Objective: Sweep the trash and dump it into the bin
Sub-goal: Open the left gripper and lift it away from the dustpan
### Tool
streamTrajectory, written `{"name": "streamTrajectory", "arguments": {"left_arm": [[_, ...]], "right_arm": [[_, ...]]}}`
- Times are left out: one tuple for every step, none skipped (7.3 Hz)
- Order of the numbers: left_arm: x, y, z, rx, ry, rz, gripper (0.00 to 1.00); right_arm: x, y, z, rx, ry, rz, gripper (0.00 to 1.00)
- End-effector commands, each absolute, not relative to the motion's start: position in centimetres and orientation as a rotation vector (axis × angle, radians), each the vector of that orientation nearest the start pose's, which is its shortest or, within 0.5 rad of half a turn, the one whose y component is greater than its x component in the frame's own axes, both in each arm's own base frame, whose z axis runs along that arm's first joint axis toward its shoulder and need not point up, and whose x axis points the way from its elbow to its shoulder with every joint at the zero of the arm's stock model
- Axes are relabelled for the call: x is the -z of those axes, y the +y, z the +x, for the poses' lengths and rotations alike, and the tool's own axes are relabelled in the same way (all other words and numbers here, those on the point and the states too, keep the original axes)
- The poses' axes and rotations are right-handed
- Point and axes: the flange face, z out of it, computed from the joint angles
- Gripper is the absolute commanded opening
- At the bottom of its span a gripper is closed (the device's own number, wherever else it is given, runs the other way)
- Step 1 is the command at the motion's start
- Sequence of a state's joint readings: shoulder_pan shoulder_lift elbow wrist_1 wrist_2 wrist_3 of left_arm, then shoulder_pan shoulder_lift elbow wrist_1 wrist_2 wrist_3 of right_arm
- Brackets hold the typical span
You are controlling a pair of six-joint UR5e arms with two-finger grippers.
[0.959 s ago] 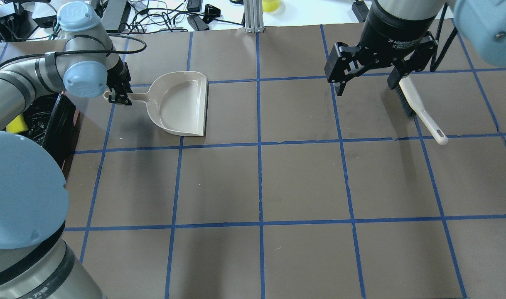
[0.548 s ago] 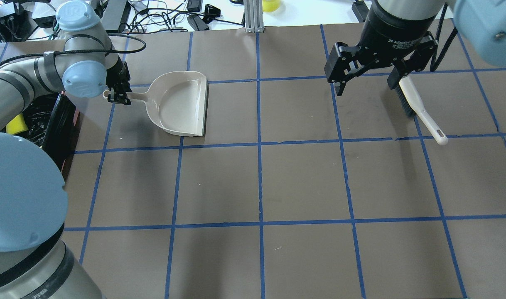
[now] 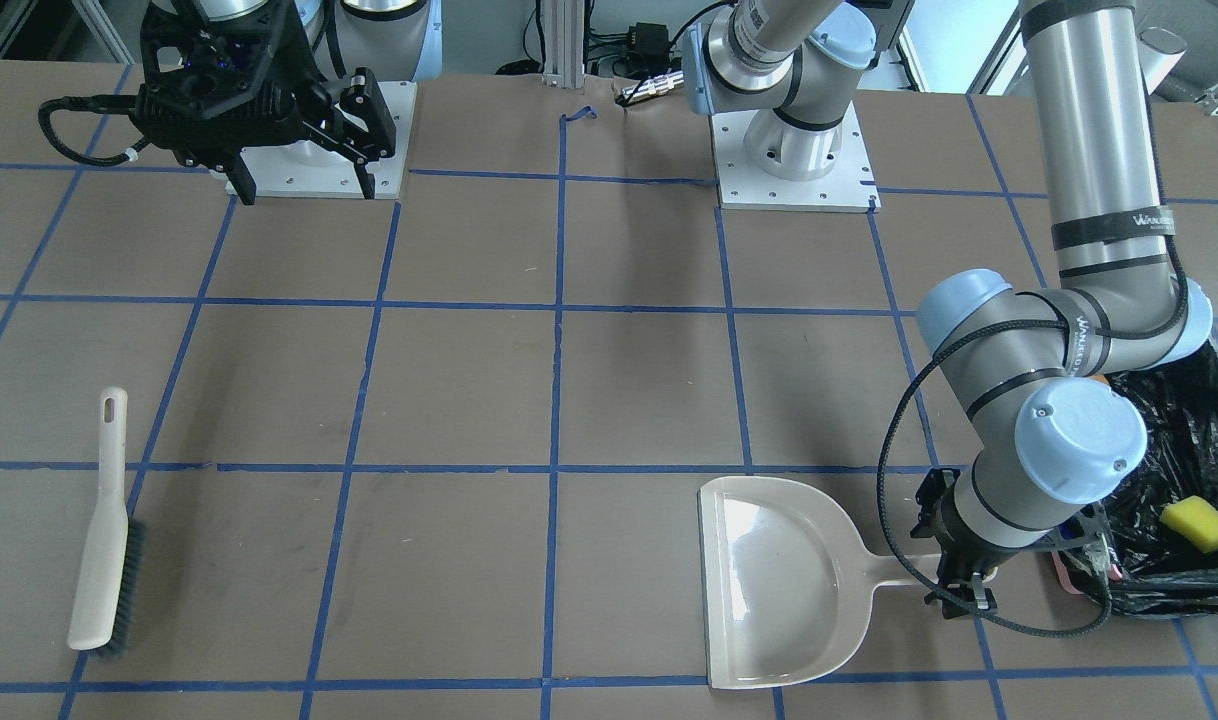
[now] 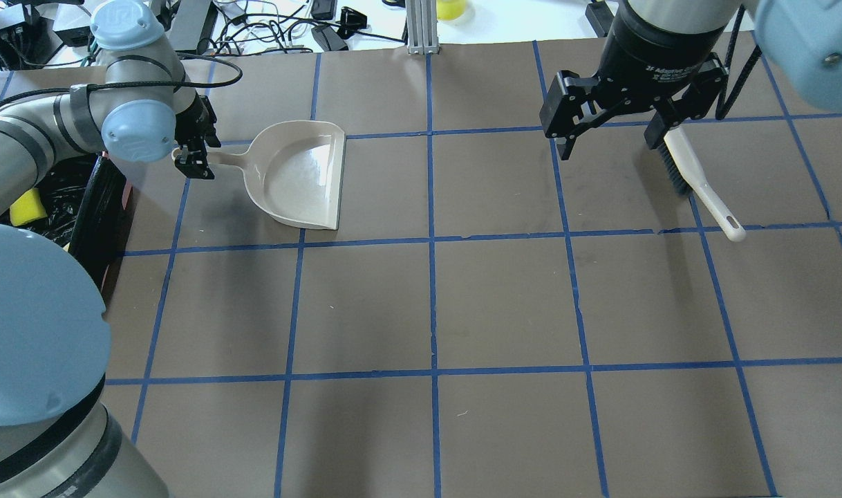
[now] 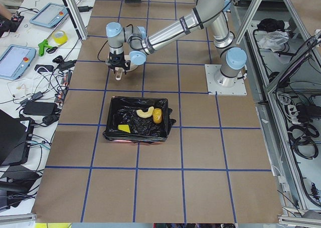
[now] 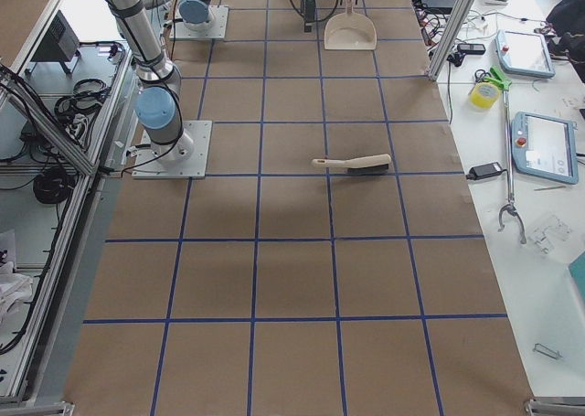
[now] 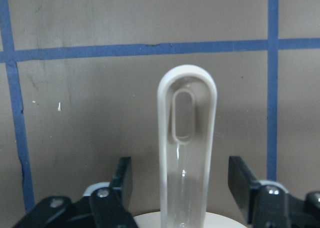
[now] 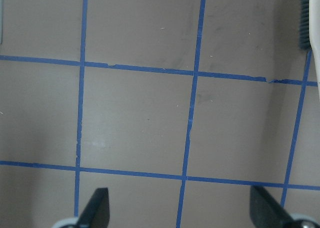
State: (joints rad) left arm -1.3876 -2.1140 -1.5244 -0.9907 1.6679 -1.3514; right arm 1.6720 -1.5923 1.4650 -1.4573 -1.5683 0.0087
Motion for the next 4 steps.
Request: {"name": "streamTrajectory", "arguments": {"left_arm": [[-28.0,-67.9,0.0,0.249,2.312,-2.075,0.75],[-30.1,-67.5,-0.3,0.284,2.353,-2.041,0.75],[-31.8,-67.0,-0.8,0.316,2.449,-1.934,0.73],[-33.2,-66.6,-1.3,0.345,2.559,-1.78,0.73]], "right_arm": [[-53.9,-46.5,18.2,0.021,3.133,-0.142,1.0],[-53.9,-46.5,18.2,0.021,3.133,-0.142,1.0],[-53.9,-46.5,18.3,0.023,3.131,-0.142,1.0],[-53.9,-46.5,18.2,0.021,3.133,-0.142,1.0]]}}
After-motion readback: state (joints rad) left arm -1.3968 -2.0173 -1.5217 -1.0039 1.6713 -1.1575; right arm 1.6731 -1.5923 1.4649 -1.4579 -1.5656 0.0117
